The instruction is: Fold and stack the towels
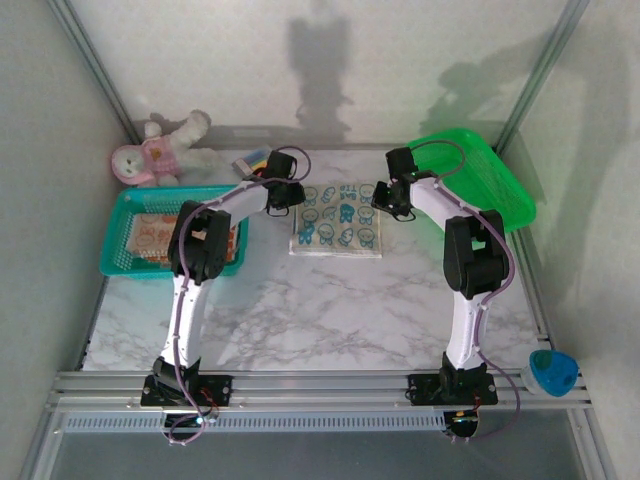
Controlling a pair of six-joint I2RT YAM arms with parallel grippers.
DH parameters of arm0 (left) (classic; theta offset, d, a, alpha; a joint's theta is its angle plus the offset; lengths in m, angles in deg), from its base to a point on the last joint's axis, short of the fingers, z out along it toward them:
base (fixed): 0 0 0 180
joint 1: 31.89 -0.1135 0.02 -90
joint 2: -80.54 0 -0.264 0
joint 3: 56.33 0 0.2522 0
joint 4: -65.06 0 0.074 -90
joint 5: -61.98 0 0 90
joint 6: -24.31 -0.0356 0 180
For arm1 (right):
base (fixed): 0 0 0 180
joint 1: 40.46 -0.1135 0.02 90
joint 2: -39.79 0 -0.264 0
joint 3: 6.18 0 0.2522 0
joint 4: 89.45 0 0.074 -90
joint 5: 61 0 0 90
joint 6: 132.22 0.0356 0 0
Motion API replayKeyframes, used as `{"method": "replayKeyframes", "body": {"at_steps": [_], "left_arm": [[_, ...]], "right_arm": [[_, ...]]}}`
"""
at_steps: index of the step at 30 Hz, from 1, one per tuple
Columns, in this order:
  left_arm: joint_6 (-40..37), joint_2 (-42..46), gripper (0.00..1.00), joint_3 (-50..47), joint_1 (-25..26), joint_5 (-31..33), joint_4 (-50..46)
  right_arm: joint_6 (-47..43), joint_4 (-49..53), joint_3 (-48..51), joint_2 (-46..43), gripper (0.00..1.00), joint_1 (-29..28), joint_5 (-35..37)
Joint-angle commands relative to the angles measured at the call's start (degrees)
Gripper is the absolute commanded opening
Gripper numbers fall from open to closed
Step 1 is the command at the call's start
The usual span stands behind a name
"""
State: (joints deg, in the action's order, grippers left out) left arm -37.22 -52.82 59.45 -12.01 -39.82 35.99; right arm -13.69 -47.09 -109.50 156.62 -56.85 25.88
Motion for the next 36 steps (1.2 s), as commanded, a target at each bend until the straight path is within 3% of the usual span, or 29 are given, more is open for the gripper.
{"method": "replayKeyframes", "body": {"at_steps": [1,7,9,14,17,36], "left_arm": [[-1.18,-1.33,0.22,1.69,-0.22,0.82,-1.92],[-1.31,-2.08,0.16,2.05,-0.27,-0.15,-1.63],[-1.23,-2.17,0.1,2.05,-0.25,-0.08,-1.65],[-1.37,-1.19,0.09,2.2,-0.23,1.36,-1.96],[-1.85,-1.0,0.0,3.41,-0.26,2.45,-3.07],[-3.5,-3.6,0.0,9.54,-0.5,5.36,-6.41]], "right_arm": [[-0.33,0.84,-0.59,0.85,0.26,0.19,-0.95],[-0.37,0.89,-0.45,0.94,0.26,0.19,-1.12],[-0.39,0.8,-0.47,0.89,0.25,0.14,-1.1],[-0.31,0.67,-0.27,0.98,0.26,0.21,-1.26],[-0.23,0.5,-0.24,1.18,0.25,0.2,-1.35],[-0.39,0.65,-0.75,1.89,0.25,0.25,-1.1]]}}
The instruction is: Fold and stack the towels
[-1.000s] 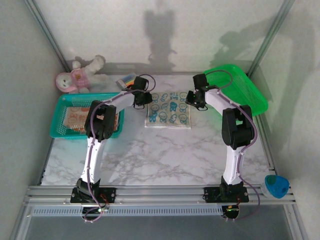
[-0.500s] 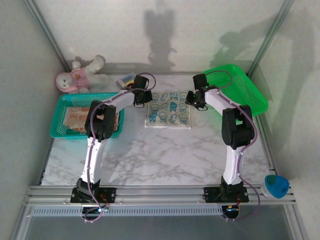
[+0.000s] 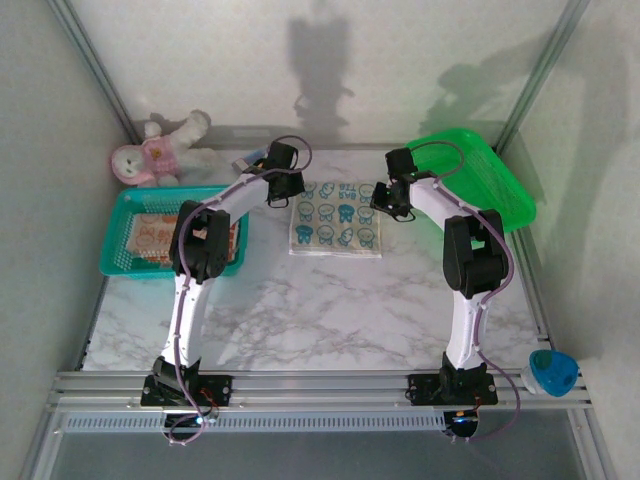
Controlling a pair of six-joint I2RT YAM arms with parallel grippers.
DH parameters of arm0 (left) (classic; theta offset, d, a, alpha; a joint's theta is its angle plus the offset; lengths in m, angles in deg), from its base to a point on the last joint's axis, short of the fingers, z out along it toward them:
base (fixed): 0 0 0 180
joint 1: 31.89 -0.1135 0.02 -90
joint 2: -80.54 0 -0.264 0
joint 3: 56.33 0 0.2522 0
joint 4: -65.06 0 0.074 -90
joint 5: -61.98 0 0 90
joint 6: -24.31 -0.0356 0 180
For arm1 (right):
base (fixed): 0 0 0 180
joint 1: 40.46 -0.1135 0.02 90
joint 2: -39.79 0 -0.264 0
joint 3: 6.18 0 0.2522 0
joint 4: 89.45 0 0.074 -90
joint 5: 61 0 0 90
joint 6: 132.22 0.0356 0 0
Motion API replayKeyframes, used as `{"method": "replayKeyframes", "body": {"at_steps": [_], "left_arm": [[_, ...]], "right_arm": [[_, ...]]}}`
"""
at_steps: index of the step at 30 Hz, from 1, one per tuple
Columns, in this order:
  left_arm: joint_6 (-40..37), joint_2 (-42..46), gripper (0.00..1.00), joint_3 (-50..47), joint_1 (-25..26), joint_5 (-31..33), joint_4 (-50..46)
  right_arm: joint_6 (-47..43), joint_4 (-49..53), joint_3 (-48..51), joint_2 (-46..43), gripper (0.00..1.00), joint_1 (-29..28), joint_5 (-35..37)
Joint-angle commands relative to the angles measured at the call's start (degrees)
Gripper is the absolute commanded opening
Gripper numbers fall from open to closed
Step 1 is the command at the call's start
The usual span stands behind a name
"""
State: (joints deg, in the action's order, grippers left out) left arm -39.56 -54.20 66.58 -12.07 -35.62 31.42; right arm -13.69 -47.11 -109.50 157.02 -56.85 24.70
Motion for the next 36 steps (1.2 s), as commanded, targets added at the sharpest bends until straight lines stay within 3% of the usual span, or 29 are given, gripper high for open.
{"method": "replayKeyframes", "body": {"at_steps": [1,4,9,13,20,25,36], "left_arm": [[-1.15,-2.47,0.0,2.85,-0.4,0.93,-2.05],[-0.97,-2.63,0.01,2.62,-0.39,0.08,-2.03],[-1.18,-1.81,0.33,1.22,-0.3,0.08,-2.23],[-1.56,0.77,0.5,-1.49,-0.33,0.64,-1.84],[-0.89,5.92,0.46,-6.78,-0.01,-1.29,-0.72],[0.37,8.96,0.45,-10.6,1.13,-0.32,1.37],[5.58,-0.83,0.46,1.85,-0.62,-1.81,0.45]], "right_arm": [[-0.37,0.69,-0.8,1.56,0.25,0.2,0.08],[-0.41,0.86,-0.99,1.63,0.26,0.16,0.26],[-0.66,0.95,-1.06,1.68,0.28,0.27,0.46],[-1.28,0.69,-0.07,1.33,0.3,0.23,0.19],[-2.74,0.27,-0.71,1.83,0.27,0.12,-3.44],[-2.78,2.3,-3.4,4.25,0.31,-0.49,-1.95],[1.35,3.77,-12.26,9.24,0.32,0.88,3.29]]}}
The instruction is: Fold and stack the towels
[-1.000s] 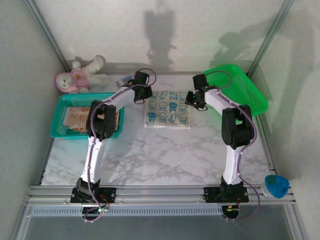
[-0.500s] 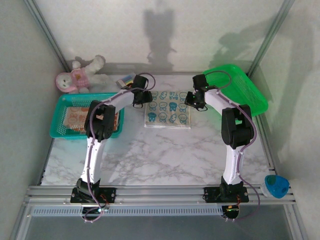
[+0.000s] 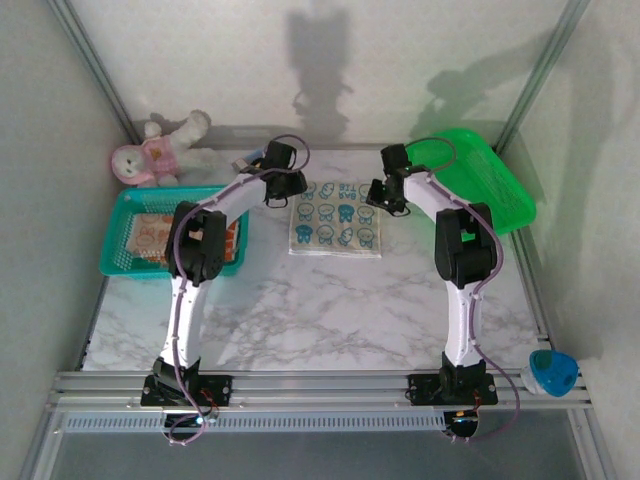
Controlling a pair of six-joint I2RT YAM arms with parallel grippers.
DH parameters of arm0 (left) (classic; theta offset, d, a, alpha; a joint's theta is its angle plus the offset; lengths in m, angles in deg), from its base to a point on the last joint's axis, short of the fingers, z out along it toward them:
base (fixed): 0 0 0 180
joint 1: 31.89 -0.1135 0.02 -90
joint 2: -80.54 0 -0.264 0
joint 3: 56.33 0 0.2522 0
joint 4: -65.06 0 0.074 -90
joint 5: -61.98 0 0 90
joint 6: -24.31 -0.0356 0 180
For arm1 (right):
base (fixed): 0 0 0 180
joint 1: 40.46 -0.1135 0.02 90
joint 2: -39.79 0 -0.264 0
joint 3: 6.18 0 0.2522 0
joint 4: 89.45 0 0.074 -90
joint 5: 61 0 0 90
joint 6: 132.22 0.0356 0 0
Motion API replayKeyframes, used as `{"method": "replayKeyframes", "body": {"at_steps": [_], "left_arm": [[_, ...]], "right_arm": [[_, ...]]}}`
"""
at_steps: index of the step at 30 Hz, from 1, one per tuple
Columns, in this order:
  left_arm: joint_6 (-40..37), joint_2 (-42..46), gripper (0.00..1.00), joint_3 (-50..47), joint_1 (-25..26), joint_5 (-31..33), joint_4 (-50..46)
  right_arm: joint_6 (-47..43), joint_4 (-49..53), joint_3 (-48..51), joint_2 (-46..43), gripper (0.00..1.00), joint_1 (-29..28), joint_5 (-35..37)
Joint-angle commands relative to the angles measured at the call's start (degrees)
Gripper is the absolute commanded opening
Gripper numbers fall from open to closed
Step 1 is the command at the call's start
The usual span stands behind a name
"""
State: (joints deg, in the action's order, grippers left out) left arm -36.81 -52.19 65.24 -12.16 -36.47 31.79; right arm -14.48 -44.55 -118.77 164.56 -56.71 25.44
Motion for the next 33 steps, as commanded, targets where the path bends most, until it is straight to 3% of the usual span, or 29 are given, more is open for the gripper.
{"method": "replayKeyframes", "body": {"at_steps": [1,10,19,28,33], "left_arm": [[3.66,-3.84,0.47,4.58,-0.56,-0.81,0.11],[7.23,-12.26,0.46,15.92,-1.27,0.34,-3.04],[7.33,-14.52,0.44,16.34,-1.27,-0.52,-2.79],[6.93,-15.81,0.43,16.8,-1.27,-1.01,-2.9],[6.77,-16.45,0.33,17.08,-1.27,-1.34,-2.77]], "right_arm": [[2.87,1.16,-3.9,2.38,0.32,0.93,2.81],[8.36,2.97,-13.39,8.97,0.36,2.13,5.83],[10.6,5.94,-23.44,16.28,0.36,2.53,5.75],[12.0,6.53,-27.41,20.33,0.35,2.69,2.81],[11.81,6.46,-26.39,20.34,0.33,2.66,2.74]]}}
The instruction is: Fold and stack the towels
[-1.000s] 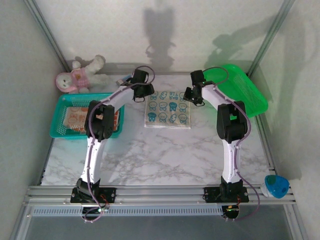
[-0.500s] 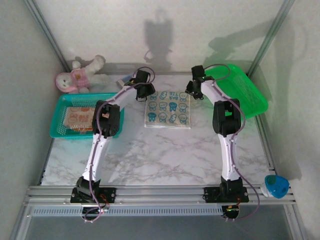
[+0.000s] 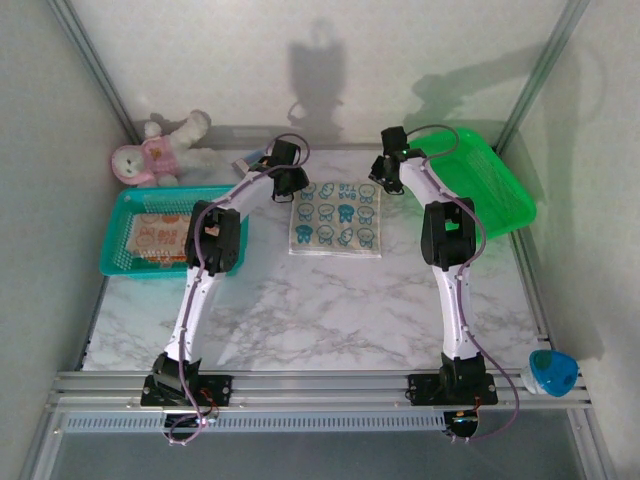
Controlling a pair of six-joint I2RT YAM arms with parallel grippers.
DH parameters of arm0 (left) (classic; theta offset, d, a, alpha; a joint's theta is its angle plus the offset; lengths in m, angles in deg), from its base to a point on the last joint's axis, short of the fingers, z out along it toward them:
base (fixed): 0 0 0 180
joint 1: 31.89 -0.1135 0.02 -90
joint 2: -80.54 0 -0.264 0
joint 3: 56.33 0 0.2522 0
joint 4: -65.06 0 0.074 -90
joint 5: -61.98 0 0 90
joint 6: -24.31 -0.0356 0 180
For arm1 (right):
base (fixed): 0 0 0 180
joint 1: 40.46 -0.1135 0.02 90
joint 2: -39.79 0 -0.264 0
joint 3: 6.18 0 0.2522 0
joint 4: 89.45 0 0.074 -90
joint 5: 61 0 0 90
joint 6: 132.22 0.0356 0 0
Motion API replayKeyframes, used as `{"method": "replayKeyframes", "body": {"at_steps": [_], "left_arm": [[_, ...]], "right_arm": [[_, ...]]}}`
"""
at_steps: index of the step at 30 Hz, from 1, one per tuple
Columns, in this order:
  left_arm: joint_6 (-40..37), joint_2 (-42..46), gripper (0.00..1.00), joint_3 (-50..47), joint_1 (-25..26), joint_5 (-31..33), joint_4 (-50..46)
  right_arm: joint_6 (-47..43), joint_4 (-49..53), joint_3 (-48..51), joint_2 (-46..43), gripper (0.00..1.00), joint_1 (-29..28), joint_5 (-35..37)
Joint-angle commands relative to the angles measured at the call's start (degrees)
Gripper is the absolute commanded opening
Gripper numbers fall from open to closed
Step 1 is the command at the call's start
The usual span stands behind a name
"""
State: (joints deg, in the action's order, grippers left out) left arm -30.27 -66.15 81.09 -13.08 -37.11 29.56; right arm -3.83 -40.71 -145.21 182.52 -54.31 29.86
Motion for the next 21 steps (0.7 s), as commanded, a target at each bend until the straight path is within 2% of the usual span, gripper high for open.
{"method": "replayKeyframes", "body": {"at_steps": [1,9,21], "left_arm": [[0.18,-2.46,0.31,1.19,-0.35,-0.98,-0.44],[-0.11,-2.38,0.28,1.21,-0.24,-0.53,-0.7],[-0.17,-2.2,0.24,1.23,-0.33,-0.64,-0.66]], "right_arm": [[1.12,2.72,0.32,2.37,0.33,0.23,-1.78],[1.45,-1.08,7.48,-0.71,0.33,0.0,-0.92],[1.56,0.87,7.27,-0.09,0.33,0.04,1.86]]}}
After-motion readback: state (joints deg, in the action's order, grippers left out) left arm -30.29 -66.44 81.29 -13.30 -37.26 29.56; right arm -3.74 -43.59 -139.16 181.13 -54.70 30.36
